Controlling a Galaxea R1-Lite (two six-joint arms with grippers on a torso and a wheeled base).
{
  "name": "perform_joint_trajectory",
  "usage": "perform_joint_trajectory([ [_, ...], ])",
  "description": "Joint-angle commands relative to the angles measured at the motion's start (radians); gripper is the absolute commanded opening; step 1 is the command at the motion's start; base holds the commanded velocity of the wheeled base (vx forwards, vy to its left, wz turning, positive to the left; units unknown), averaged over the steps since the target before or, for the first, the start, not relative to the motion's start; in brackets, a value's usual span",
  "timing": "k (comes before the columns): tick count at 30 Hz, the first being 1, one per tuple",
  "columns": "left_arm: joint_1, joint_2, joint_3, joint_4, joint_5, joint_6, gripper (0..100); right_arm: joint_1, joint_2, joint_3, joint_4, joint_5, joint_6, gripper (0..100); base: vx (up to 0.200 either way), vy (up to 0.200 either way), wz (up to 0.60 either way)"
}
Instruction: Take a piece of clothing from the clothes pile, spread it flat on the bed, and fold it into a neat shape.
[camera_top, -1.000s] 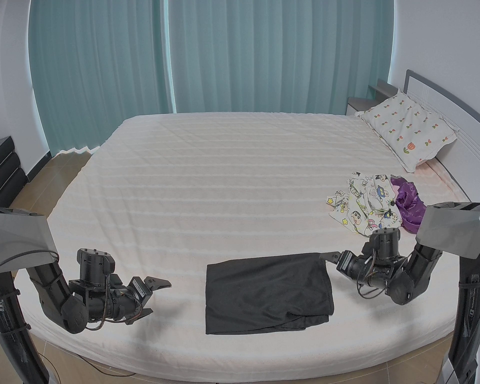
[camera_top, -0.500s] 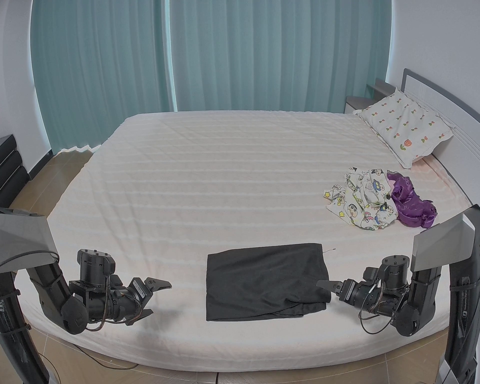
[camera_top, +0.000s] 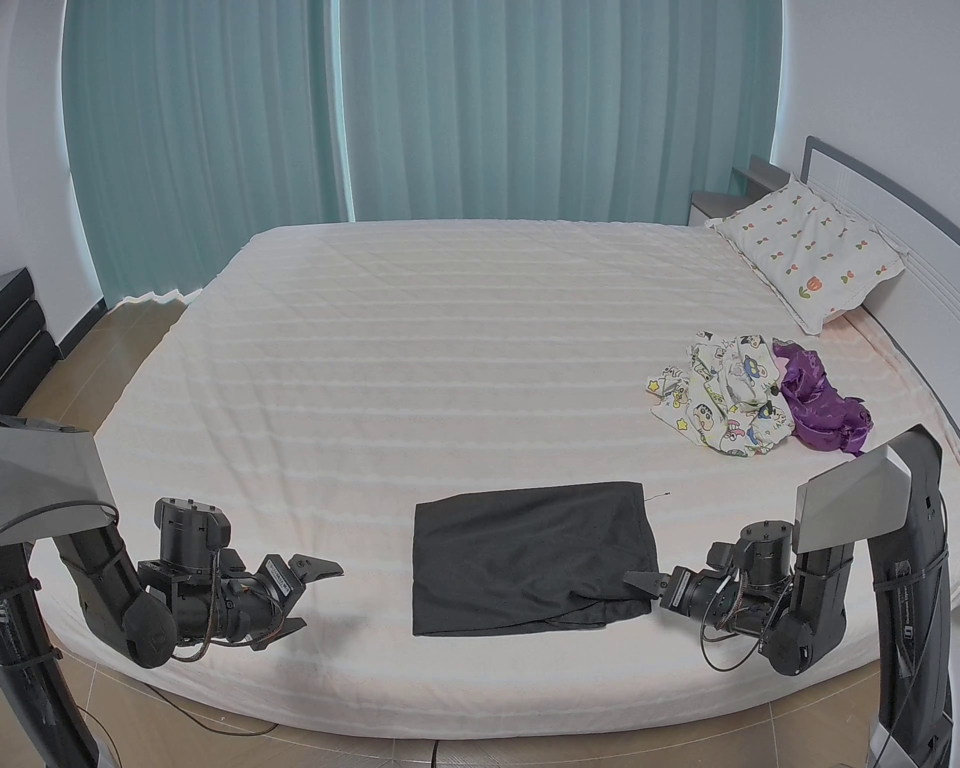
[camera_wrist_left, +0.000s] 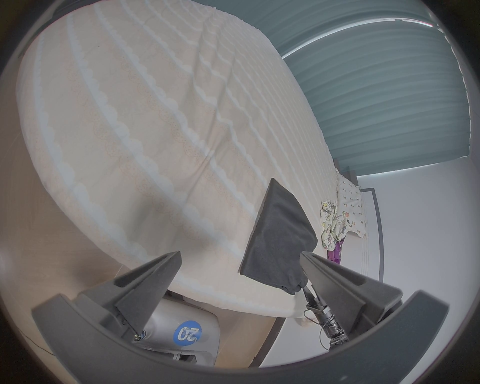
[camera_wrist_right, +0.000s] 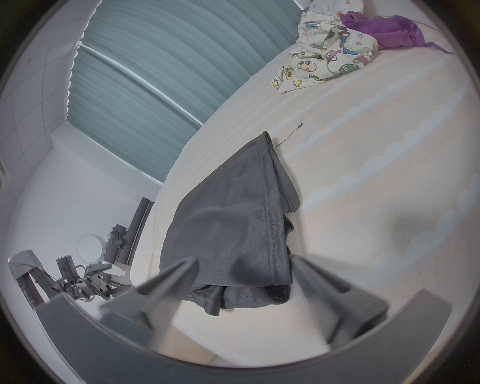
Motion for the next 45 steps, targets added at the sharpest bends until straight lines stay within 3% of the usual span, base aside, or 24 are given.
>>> perform_joint_trajectory([
  [1,0.0,0.002,0.0,0.0,0.0,-0.001,100,0.008,0.027,-0.008,0.003,-0.013,-0.02,0,0.0,0.0,0.0],
  [8,0.0,0.002,0.0,0.0,0.0,-0.002,100,-0.001,0.0,0.074,-0.017,-0.064,-0.028,0,0.0,0.0,0.0],
  [18,0.0,0.002,0.0,0.0,0.0,-0.002,100,-0.027,-0.058,0.14,-0.019,-0.051,-0.02,0,0.0,0.0,0.0],
  [25,0.0,0.002,0.0,0.0,0.0,-0.002,100,-0.061,-0.078,0.17,-0.017,-0.005,-0.026,0,0.0,0.0,0.0],
  [35,0.0,0.0,0.0,0.0,0.0,-0.002,100,-0.063,-0.047,0.163,-0.017,-0.005,-0.039,0,0.0,0.0,0.0],
  [36,0.0,0.002,0.0,0.0,0.0,-0.002,100,-0.064,-0.046,0.161,-0.017,-0.005,-0.039,100,0.0,0.0,0.0],
  [45,0.0,0.002,0.0,0.0,0.0,-0.002,100,-0.093,-0.036,0.109,-0.019,-0.005,-0.019,100,0.0,0.0,0.0],
])
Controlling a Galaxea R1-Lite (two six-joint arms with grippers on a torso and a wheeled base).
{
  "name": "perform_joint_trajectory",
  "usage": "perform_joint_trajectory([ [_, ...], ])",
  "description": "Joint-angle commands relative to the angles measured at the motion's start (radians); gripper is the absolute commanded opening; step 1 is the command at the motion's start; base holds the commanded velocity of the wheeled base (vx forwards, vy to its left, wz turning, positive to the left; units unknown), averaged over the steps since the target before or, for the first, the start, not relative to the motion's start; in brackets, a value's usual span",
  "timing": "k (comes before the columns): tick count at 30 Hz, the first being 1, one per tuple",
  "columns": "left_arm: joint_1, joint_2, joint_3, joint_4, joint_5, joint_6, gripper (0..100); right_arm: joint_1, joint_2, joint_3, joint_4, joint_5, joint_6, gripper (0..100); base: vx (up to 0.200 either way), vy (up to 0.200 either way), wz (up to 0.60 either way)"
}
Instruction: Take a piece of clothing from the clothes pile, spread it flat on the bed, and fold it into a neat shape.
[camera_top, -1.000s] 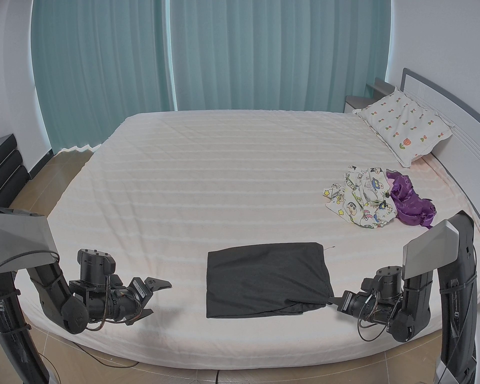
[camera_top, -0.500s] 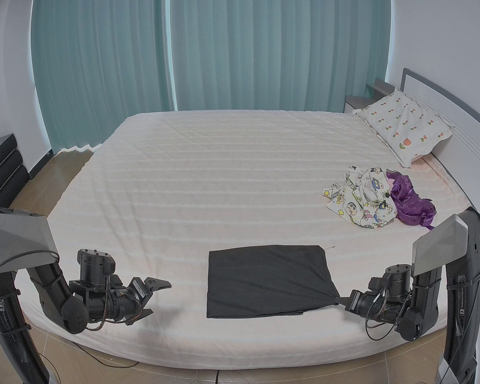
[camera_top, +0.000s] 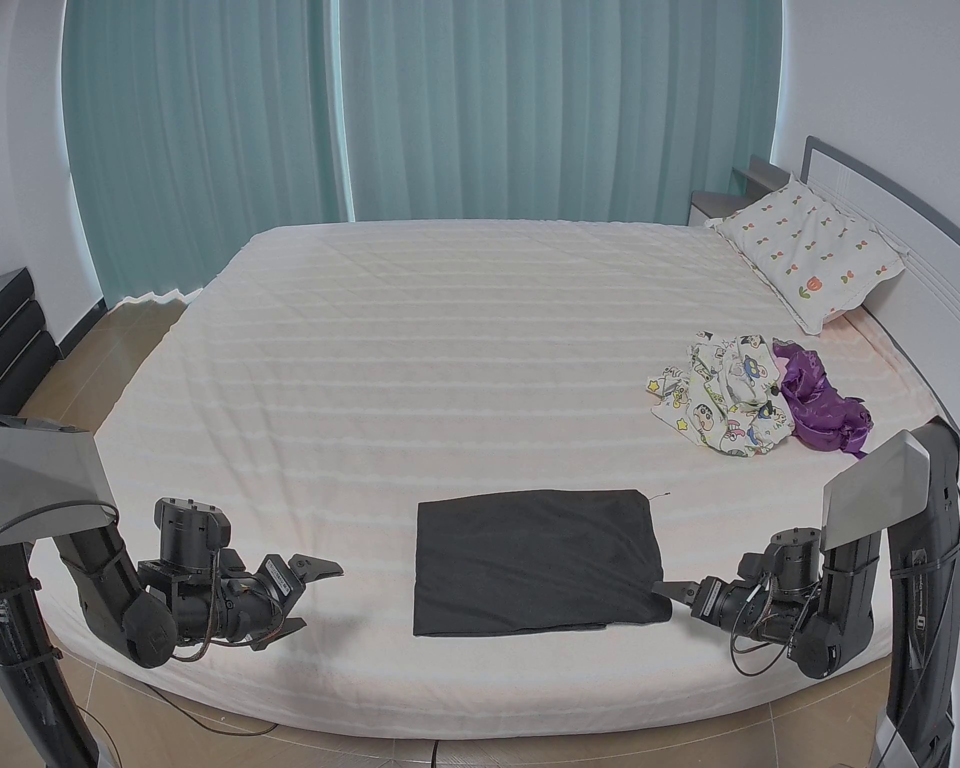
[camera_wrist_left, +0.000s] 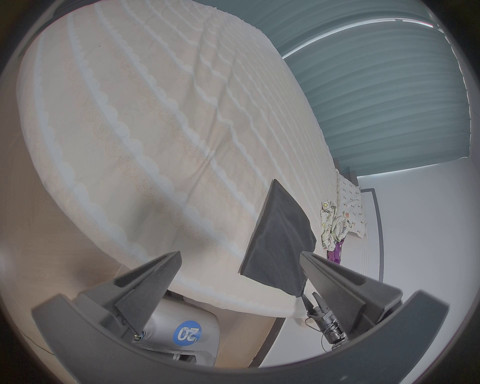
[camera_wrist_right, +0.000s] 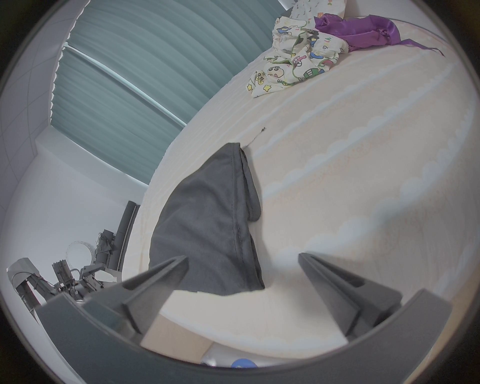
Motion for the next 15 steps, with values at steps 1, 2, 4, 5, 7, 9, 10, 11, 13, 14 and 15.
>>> perform_joint_trajectory([
  [1,0.0,0.001,0.0,0.0,0.0,0.0,100,-0.017,0.005,-0.049,-0.012,0.001,0.021,100,0.0,0.0,0.0],
  [2,0.0,0.001,0.0,0.0,0.0,0.0,100,-0.016,0.01,-0.079,-0.011,-0.002,0.044,100,0.0,0.0,0.0],
  [4,0.0,0.001,-0.001,0.0,0.0,0.0,100,-0.011,0.021,-0.121,-0.011,-0.007,0.07,100,0.0,0.0,0.0],
  [5,0.0,0.001,0.0,0.0,0.0,0.0,100,-0.011,0.028,-0.129,-0.011,-0.008,0.079,100,0.0,0.0,0.0],
  [7,0.0,0.001,-0.001,0.0,0.0,0.0,100,-0.011,0.036,-0.133,-0.011,-0.008,0.084,100,0.0,0.0,0.0],
  [9,0.0,0.001,-0.004,0.0,0.001,0.0,100,-0.014,0.038,-0.133,-0.012,-0.007,0.09,100,0.0,0.0,0.0],
  [10,0.0,0.001,-0.004,0.0,0.001,-0.002,100,-0.017,0.036,-0.133,-0.012,-0.007,0.097,100,0.0,0.0,0.0],
  [11,0.0,0.001,-0.001,0.0,0.001,-0.002,100,-0.022,0.031,-0.133,-0.012,-0.007,0.113,100,0.0,0.0,0.0],
  [13,0.0,0.001,0.0,-0.002,0.006,0.0,100,-0.034,0.028,-0.135,-0.012,-0.007,0.153,100,0.0,0.0,0.0],
  [14,0.0,0.001,-0.003,-0.002,0.014,0.0,100,-0.035,0.025,-0.135,-0.012,-0.007,0.168,100,0.0,0.0,0.0],
  [15,0.0,0.001,-0.004,-0.002,0.021,0.0,100,-0.035,0.024,-0.132,-0.012,-0.007,0.176,100,0.0,0.0,0.0],
])
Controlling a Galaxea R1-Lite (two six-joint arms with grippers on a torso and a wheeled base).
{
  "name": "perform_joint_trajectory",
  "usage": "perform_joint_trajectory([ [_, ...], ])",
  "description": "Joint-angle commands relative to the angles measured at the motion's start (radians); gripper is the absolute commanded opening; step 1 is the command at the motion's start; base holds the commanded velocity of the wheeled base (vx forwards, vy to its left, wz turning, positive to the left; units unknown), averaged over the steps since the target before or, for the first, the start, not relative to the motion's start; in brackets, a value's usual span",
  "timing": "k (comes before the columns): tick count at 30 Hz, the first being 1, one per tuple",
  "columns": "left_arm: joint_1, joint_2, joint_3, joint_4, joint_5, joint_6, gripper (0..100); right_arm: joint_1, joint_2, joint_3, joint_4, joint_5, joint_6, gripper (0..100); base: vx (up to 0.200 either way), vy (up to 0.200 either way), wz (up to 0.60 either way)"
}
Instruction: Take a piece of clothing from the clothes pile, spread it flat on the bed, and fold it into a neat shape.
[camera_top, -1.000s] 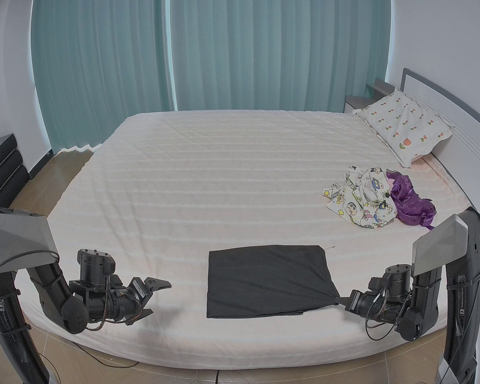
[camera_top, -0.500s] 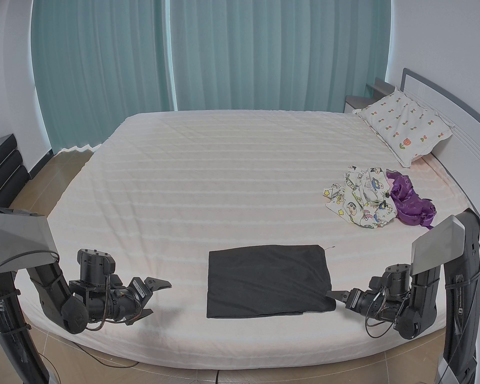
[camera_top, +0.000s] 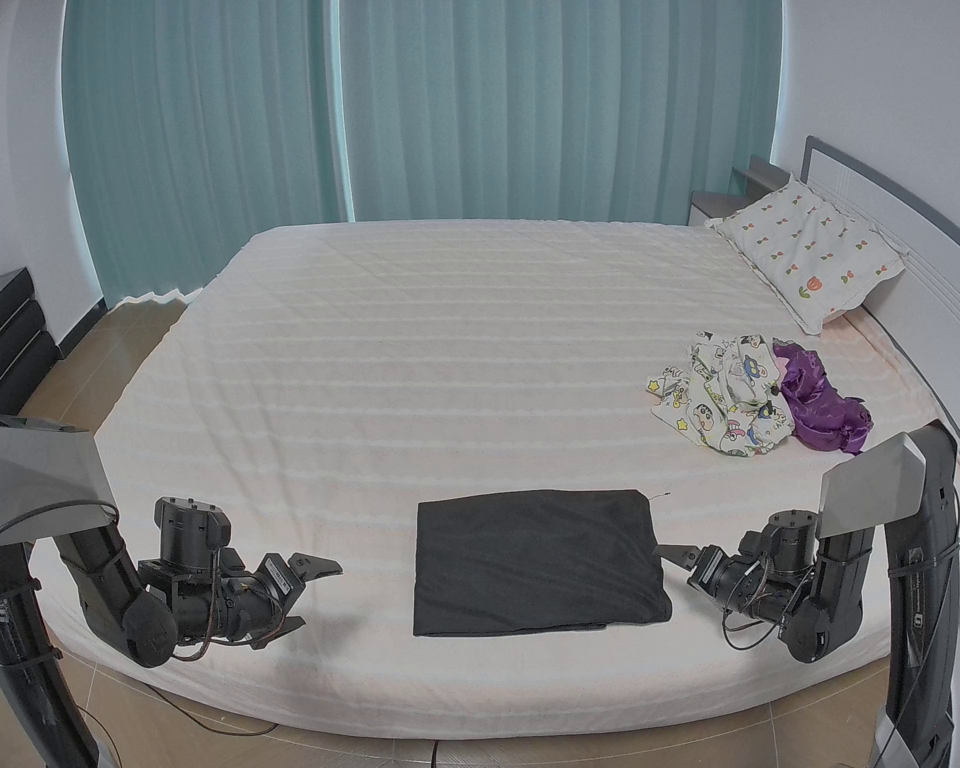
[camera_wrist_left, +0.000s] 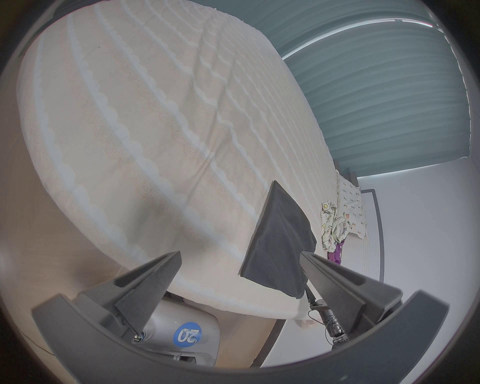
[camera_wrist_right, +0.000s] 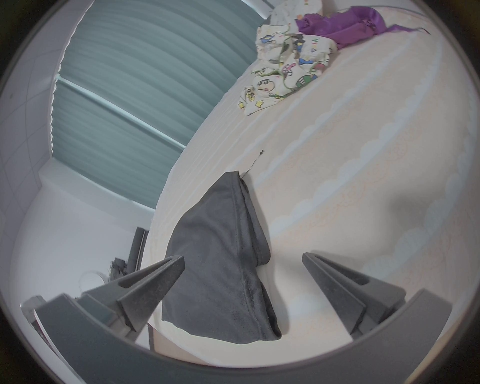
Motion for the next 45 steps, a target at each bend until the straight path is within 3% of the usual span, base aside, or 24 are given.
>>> perform_joint_trajectory([
  [1,0.0,0.001,-0.002,-0.002,0.015,0.0,100,-0.011,-0.003,-0.002,-0.012,0.0,0.025,100,0.0,0.0,0.0],
  [6,0.0,0.007,-0.011,-0.017,0.018,-0.002,100,-0.011,-0.002,-0.002,-0.012,0.002,0.027,100,0.0,0.0,0.0],
  [13,-0.068,0.038,-0.013,-0.069,0.032,-0.005,100,-0.011,-0.002,-0.001,-0.012,0.0,0.027,100,0.0,-0.029,0.0],
  [19,-0.074,0.06,-0.02,-0.091,0.077,-0.011,100,-0.009,0.0,0.001,-0.012,0.0,0.027,100,0.0,-0.067,0.0],
  [36,-0.08,0.07,-0.022,-0.103,0.098,-0.014,100,-0.008,0.001,0.001,-0.012,0.0,0.024,100,0.0,0.0,0.0],
  [45,-0.081,0.073,-0.022,-0.103,0.1,-0.008,100,-0.008,0.001,0.001,-0.012,0.0,0.024,100,0.0,-0.2,0.0],
])
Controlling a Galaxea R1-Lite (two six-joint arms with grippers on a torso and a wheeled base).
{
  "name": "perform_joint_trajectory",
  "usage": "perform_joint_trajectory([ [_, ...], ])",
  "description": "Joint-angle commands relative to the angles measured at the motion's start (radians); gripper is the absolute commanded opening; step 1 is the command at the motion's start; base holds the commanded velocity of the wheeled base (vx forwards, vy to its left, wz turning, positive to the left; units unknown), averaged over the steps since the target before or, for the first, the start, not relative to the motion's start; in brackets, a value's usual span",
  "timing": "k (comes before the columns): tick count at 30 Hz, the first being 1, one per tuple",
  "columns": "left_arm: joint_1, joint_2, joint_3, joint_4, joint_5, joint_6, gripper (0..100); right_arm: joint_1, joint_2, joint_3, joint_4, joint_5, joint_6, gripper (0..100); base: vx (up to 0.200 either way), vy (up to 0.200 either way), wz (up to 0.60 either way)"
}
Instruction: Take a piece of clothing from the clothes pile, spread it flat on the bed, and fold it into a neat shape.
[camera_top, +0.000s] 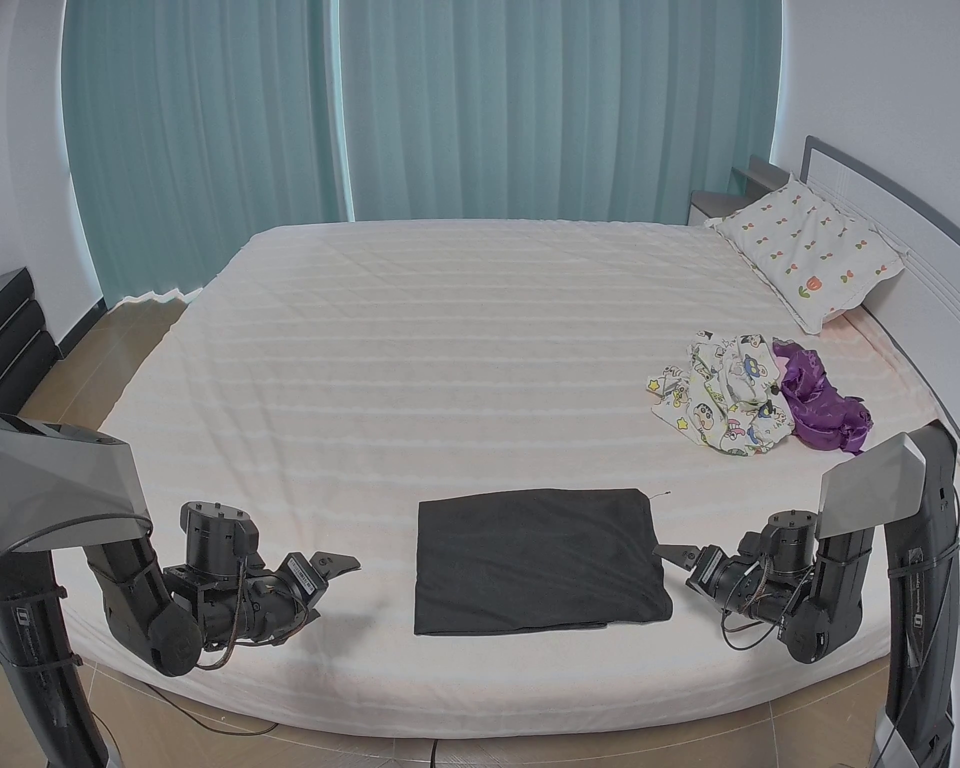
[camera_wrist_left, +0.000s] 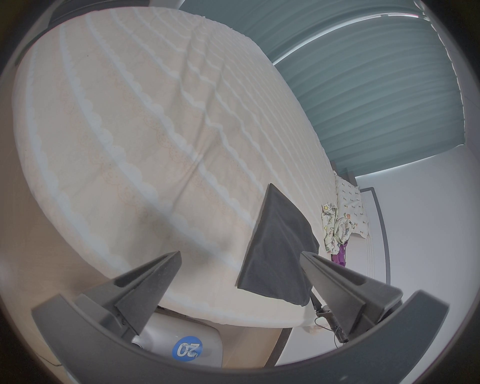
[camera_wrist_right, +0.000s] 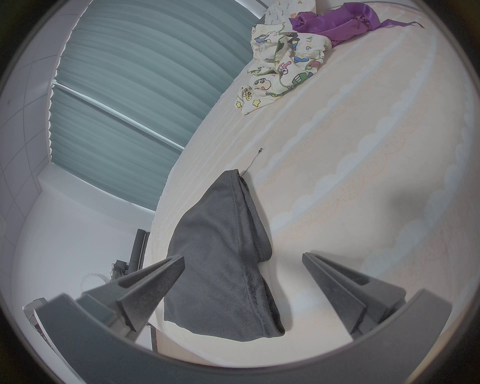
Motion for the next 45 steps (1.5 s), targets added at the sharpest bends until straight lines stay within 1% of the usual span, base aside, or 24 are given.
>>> perform_joint_trajectory([
  [1,-0.004,0.004,0.001,-0.001,-0.001,0.002,100,-0.001,0.002,-0.001,-0.012,0.0,0.0,100,0.0,-0.2,0.0],
  [3,-0.004,0.004,0.001,-0.001,-0.001,0.002,100,-0.001,0.003,-0.001,-0.012,0.0,0.0,100,0.0,-0.2,0.0],
  [20,-0.004,0.002,0.007,-0.001,0.001,0.005,100,-0.001,0.005,-0.001,-0.012,-0.001,-0.002,100,0.0,0.0,0.0],
  [35,-0.002,0.004,0.003,-0.001,0.002,0.004,100,0.001,0.005,-0.001,-0.012,-0.001,-0.002,100,0.2,0.0,0.0],
  [38,-0.004,0.004,0.009,-0.001,0.007,0.007,100,0.002,0.005,-0.001,-0.012,-0.001,-0.002,100,0.0,0.0,0.0],
  [42,-0.036,0.004,0.014,-0.003,0.021,0.01,100,0.004,0.006,-0.001,-0.012,-0.001,-0.003,100,0.0,0.0,0.0],
  [44,-0.076,0.019,0.015,-0.003,0.062,0.016,100,0.005,0.006,-0.001,-0.012,-0.003,-0.003,100,0.0,0.0,0.0],
  [45,-0.085,0.03,0.014,-0.003,0.071,0.039,100,0.005,0.008,-0.001,-0.012,-0.003,-0.006,100,0.0,0.0,0.0],
])
